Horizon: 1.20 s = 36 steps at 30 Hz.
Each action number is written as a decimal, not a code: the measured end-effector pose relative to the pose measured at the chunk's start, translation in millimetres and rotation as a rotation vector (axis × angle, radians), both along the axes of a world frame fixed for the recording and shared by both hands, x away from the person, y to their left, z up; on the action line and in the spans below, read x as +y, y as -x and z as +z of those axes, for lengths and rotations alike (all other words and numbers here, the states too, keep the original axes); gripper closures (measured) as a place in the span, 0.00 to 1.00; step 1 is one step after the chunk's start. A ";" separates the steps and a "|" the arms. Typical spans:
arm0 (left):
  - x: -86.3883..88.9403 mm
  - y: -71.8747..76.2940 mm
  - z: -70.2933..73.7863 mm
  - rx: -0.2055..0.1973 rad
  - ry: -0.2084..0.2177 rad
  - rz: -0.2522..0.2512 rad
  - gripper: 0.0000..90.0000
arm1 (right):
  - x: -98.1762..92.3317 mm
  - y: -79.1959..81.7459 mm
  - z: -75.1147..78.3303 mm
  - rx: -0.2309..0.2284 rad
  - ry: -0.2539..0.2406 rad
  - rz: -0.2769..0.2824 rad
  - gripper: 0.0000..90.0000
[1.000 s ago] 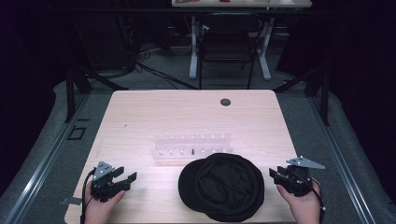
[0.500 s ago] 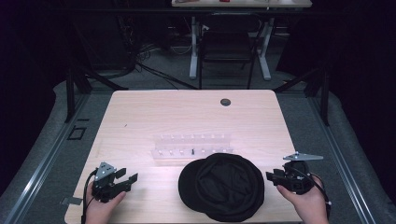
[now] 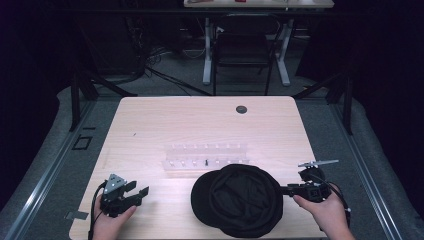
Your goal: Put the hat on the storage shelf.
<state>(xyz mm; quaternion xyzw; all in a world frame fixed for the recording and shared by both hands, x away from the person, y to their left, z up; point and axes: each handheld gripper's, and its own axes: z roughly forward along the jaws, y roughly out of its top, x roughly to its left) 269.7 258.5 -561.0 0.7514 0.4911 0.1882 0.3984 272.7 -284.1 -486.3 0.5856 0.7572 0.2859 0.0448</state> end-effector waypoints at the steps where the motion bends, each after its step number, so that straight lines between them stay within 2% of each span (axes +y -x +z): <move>1: -0.1 -0.1 -0.1 0.001 0.000 -0.001 0.49 | 0.8 -0.9 -0.6 0.006 0.003 0.000 0.71; 17: -0.7 -0.5 -0.9 0.004 -0.002 -0.001 0.49 | 11.7 -11.0 -8.7 0.095 0.022 0.020 0.77; 23: -0.8 -0.5 -0.8 0.004 -0.004 -0.002 0.49 | 11.5 -16.0 -11.0 0.131 0.009 0.013 0.78; 31: -0.3 -0.8 -0.9 0.007 -0.004 -0.001 0.49 | 14.3 -22.7 -14.7 0.193 0.027 0.052 0.82; 36: -0.2 -0.9 -1.0 0.007 -0.005 -0.001 0.49 | 11.8 -24.7 -20.1 0.216 0.008 0.057 0.86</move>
